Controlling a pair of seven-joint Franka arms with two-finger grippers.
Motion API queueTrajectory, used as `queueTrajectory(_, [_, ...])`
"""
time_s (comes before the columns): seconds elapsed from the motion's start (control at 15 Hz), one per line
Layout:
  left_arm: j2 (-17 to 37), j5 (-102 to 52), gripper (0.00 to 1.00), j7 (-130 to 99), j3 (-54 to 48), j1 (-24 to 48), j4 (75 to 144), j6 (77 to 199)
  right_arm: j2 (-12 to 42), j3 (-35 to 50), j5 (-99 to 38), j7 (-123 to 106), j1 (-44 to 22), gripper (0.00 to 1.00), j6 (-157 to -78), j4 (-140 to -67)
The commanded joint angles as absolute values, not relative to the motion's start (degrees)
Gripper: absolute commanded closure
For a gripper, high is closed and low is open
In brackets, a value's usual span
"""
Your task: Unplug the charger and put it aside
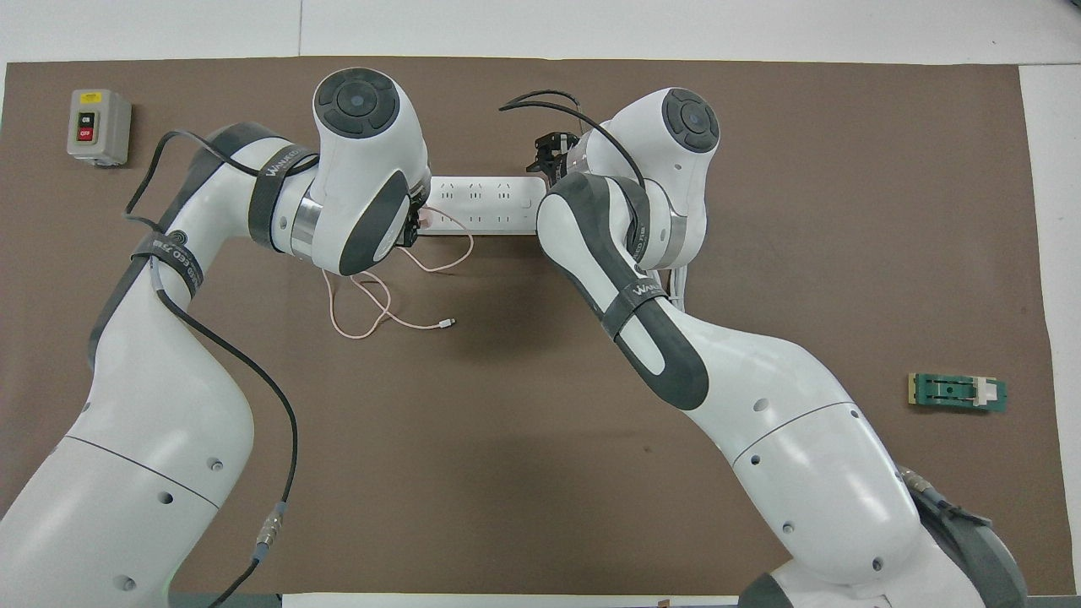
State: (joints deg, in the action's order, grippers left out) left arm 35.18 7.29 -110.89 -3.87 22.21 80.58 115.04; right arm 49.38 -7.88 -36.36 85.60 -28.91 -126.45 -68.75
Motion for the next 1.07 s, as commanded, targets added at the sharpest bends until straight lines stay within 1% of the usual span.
queueTrajectory(0.0, [34.5,8.3,0.86,-111.0,-3.2,22.8,82.4,116.5,51.6,-7.5,-36.2,84.7,-27.5,0.0,-127.1,-65.2])
queueTrajectory(0.13, [34.5,8.4,0.86,-111.0,-3.2,22.8,82.4,116.5,51.7,-7.5,-36.4,84.8,-27.5,0.01,-127.4,-65.3])
queueTrajectory(0.2, [34.5,8.4,0.85,-110.9,-3.3,22.8,82.4,116.5,51.8,-7.5,-37.0,84.8,-27.5,0.04,-127.4,-65.3])
queueTrajectory(0.27, [34.5,8.4,0.85,-110.9,-3.2,22.8,82.4,116.5,51.9,-7.5,-37.2,84.9,-27.5,0.13,-127.3,-65.3])
queueTrajectory(0.33, [34.5,8.4,0.85,-110.9,-3.2,22.8,82.4,116.5,51.9,-7.5,-37.2,84.9,-27.5,0.22,-127.4,-65.3])
queueTrajectory(0.47, [34.5,8.4,0.85,-110.9,-3.2,22.8,82.4,116.4,51.9,-7.5,-38.1,84.9,-27.6,0.51,-127.8,-65.5])
queueTrajectory(0.6, [34.5,8.4,0.86,-110.9,-3.2,22.8,82.4,116.3,51.9,-7.5,-38.6,85.1,-27.6,0.75,-127.5,-65.5])
queueTrajectory(0.67, [34.5,8.4,0.86,-110.9,-3.2,22.7,82.4,116.2,51.9,-7.5,-38.6,85.1,-27.7,0.84,-127.6,-65.5])
queueTrajectory(0.73, [34.5,8.4,0.86,-110.8,-3.2,22.7,82.4,116.2,51.9,-7.5,-38.6,85.1,-27.9,0.95,-127.6,-65.6])
queueTrajectory(0.8, [34.5,8.4,0.86,-110.7,-3.3,22.7,82.4,116.2,51.9,-7.5,-38.6,85.1,-27.9,1.0,-127.7,-65.6])
queueTrajectory(1.0, [34.5,8.3,0.86,-109.8,-3.2,22.7,82.3,116.0,51.9,-7.5,-38.6,85.1,-27.8,1.0,-127.5,-65.6])
